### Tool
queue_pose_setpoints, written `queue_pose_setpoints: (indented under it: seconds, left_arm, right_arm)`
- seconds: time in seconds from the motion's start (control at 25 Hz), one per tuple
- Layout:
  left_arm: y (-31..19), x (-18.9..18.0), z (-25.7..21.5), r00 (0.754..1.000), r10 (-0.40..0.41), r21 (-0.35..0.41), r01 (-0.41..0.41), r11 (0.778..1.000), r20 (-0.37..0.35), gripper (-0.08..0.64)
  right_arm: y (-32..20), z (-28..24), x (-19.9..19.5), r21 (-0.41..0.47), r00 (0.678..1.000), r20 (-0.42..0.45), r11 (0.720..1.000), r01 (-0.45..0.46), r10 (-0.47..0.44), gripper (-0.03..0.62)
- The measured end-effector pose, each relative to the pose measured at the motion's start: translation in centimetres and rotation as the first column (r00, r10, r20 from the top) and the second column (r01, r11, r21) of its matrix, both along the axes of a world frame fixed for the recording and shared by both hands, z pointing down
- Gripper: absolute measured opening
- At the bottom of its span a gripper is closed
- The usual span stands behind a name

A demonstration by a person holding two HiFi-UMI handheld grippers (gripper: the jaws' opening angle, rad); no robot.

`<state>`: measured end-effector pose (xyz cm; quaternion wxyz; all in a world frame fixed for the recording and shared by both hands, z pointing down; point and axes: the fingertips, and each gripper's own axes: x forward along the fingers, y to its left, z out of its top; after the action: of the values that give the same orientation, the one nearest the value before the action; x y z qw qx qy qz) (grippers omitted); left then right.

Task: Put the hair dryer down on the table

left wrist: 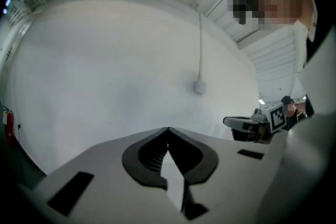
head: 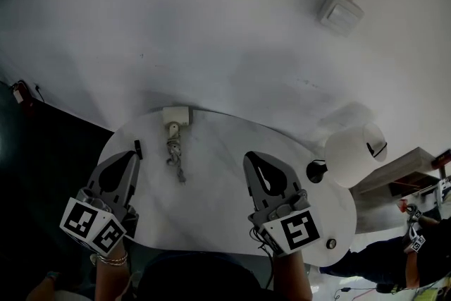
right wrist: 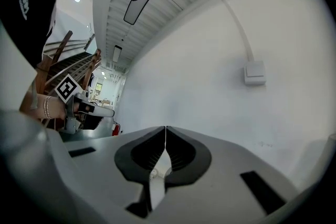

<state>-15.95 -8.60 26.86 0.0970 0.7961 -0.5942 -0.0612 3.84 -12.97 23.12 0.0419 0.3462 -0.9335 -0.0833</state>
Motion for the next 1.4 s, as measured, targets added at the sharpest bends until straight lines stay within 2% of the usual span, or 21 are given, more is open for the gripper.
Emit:
queue_pose_setpoints:
  seconds: [0.24, 0.64, 1.0, 1.4]
  left_arm:
    - [-0.3, -1.1, -0.3, 1.0, -0.008, -0.011, 0.009, 1.0, 0.003, 0.017]
    - [-0.4, -2.9, -0.3, 0.998, 0.014, -0.036, -0.012, 0.999, 0.063, 0.017]
    - [-0.5, -2.7, 0.3, 0.999, 0.029, -0.05, -0.027, 0.998, 0.039, 0.017]
    - [-0.7, -3.3, -0.6, 0.999, 0.012, -0.011, -0.012, 1.0, 0.043, 0.017]
  right_arm:
    - [-0.8, -0.4, 0.5, -0.003, 1.0, 0.005, 1.0, -0.009, 0.009, 0.018]
    - [-1.8, -0.9, 0.4, 0.006, 1.0, -0.001, 1.0, -0.009, 0.009, 0.017]
    - [-1.4, -0.1, -0.5, -0.044, 1.0, 0.028, 0.999, 0.004, -0.003, 0.017]
    - [-1.4, 0.1, -0.5, -0.043, 1.0, 0.011, 0.999, -0.023, 0.024, 0.017]
